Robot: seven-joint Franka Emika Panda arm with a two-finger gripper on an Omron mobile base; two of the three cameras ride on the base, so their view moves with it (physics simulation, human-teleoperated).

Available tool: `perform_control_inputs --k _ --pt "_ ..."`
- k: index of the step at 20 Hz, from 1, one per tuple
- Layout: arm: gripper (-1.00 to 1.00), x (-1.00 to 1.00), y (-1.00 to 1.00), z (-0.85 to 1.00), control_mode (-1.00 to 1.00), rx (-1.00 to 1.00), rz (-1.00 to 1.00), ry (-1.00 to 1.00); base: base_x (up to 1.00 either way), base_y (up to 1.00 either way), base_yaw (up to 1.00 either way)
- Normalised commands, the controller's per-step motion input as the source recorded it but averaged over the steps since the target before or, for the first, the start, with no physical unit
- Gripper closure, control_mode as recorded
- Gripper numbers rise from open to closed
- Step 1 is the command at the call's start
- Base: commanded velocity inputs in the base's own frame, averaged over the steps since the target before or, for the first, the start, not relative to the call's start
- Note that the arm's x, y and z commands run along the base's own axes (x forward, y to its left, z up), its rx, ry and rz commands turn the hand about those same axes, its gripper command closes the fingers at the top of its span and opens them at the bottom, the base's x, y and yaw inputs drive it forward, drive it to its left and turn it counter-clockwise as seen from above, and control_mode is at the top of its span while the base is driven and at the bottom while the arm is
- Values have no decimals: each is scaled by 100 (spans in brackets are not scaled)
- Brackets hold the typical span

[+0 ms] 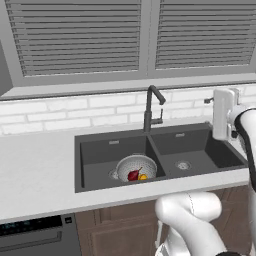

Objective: Put the colander in the sink, put the tangerine, pear in the colander, and turn on the sink faucet and pour water over the colander.

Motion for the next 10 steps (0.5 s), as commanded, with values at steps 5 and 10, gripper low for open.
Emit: perform_control_inputs --k 5,10 --pt "-100 22 -23 1 -100 2 19 -19 0 0 0" --pt "-100 35 0 0 -100 0 10 -18 0 0 0"
